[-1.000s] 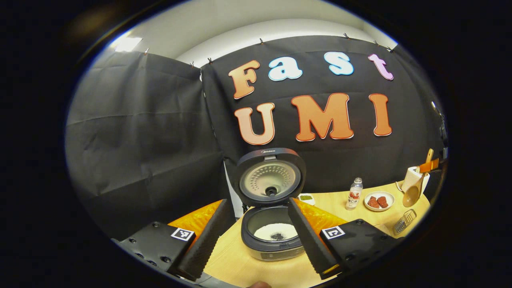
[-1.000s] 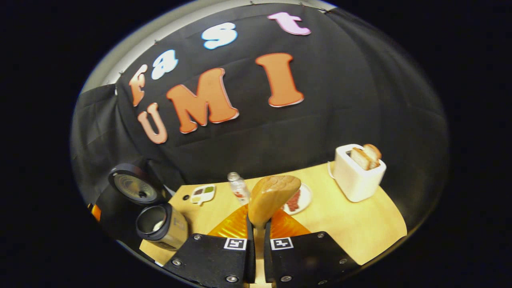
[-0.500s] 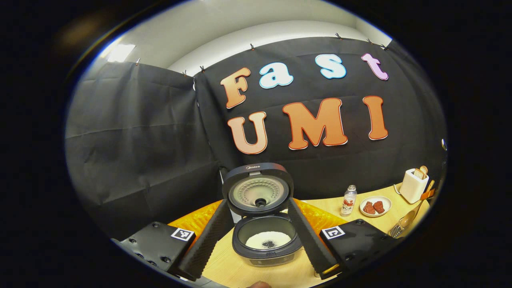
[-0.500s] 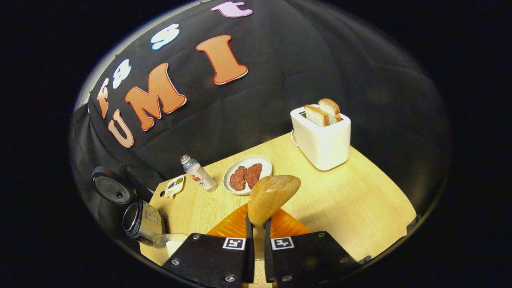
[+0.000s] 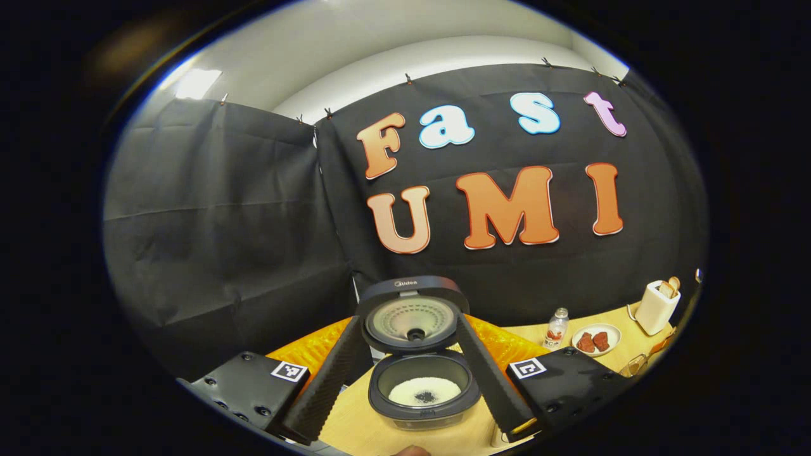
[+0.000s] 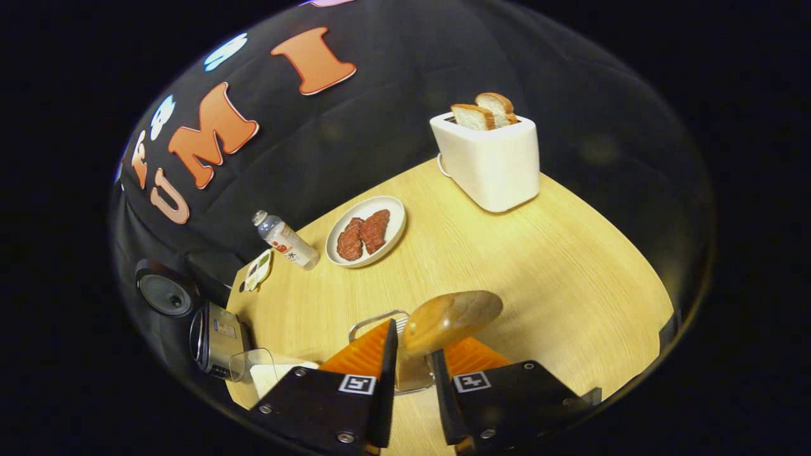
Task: Close the left gripper, press the button to open the rice cooker; take a wooden spoon from the chopstick holder with the right hand, scoop a spoonful of rice and pour it into the rice cooker, then put the wooden spoon back into the chopstick holder.
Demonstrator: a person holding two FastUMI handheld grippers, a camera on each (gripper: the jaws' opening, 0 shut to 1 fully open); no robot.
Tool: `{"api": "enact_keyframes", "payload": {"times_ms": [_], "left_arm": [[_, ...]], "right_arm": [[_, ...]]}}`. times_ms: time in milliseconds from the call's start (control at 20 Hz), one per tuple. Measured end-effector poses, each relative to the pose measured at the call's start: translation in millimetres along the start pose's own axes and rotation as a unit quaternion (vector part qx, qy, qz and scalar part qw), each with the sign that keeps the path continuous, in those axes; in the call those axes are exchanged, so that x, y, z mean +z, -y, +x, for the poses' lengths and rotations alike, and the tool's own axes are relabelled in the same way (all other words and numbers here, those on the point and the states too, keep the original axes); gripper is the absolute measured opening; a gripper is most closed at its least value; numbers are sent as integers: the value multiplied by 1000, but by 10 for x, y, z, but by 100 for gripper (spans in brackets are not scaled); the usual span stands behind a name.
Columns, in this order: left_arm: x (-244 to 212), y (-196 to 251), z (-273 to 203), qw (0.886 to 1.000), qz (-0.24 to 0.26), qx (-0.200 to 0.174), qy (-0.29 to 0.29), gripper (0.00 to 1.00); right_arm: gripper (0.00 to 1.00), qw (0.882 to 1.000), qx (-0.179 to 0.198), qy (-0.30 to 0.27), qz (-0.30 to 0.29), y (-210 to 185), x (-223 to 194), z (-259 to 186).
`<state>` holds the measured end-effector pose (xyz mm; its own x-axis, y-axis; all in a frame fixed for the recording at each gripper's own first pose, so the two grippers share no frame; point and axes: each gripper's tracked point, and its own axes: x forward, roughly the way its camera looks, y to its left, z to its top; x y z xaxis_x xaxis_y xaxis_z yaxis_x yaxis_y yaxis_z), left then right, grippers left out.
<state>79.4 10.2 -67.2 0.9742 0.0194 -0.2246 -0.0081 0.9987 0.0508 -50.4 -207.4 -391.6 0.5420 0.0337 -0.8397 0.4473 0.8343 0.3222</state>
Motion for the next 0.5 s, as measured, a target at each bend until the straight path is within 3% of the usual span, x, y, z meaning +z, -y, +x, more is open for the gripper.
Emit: {"api": "enact_keyframes", "payload": {"times_ms": [50, 100, 300, 400, 500], "left_arm": [[68, -82, 97, 1000, -5, 5, 4, 100], [138, -171, 225, 1000, -14, 11, 7, 100], [465, -313, 952, 997, -71, -4, -11, 98], [482, -295, 1353, 999, -33, -6, -32, 97], [446, -154, 1725, 999, 21, -8, -47, 97]], "right_arm": [[28, 1000, -6, -3, 6, 50, -4, -40], [53, 1000, -17, -1, 9, 117, 7, -72], [88, 998, -47, 37, 6, 247, 199, -384], [95, 996, -56, 68, -8, 227, 362, -631], [95, 992, -57, 108, -24, 161, 561, -950]]}}
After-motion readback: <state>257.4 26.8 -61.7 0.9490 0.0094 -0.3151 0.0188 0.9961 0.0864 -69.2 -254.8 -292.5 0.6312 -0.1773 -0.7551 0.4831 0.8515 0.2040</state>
